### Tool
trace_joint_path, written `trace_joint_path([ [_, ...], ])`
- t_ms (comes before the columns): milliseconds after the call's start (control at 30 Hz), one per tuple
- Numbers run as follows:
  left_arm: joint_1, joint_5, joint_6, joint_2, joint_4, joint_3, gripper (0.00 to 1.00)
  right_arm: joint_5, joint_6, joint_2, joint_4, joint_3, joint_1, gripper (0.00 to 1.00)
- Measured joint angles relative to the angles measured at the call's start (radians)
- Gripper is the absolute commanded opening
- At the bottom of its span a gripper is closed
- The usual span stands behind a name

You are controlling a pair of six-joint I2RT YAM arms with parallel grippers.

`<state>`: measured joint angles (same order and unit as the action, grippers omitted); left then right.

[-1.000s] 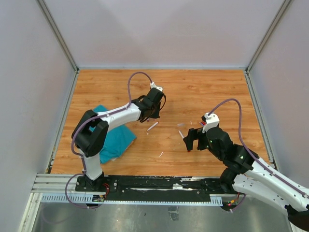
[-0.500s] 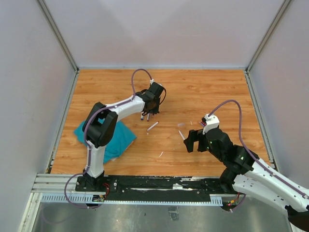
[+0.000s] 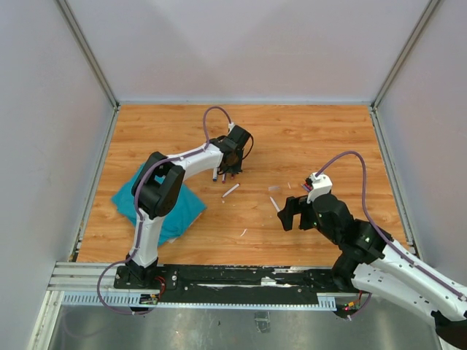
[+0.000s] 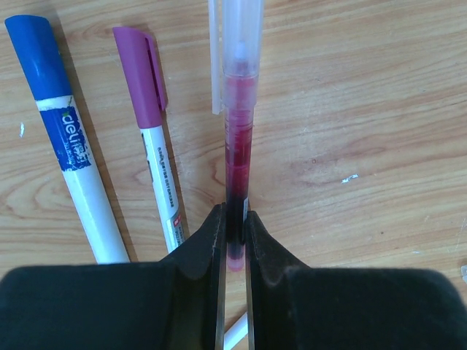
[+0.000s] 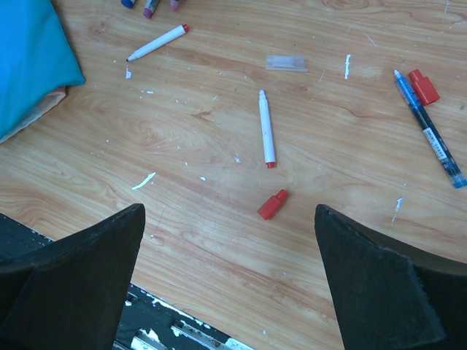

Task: Insert the pens into the pen caps
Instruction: Place the pen at the center of the board.

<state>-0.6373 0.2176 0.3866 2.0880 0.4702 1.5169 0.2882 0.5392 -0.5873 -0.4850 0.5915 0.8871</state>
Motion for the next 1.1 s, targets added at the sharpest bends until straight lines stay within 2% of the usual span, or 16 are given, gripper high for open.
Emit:
trace_joint_path([
  [800,0.000,0.002,0.041,0.000,-0.014,-0.015,0.24,0.000,0.004,0.027,-0.015,-0.011,0.000,0.99],
  [900,0.000,0.001,0.041,0.000,-0.016,-0.016,0.24,0.000,0.004,0.027,-0.016,-0.011,0.000,0.99],
  [1100,0.000,0.002,0.041,0.000,-0.016,-0.016,0.17,0.000,0.004,0.027,-0.020,-0.011,0.000,0.99],
])
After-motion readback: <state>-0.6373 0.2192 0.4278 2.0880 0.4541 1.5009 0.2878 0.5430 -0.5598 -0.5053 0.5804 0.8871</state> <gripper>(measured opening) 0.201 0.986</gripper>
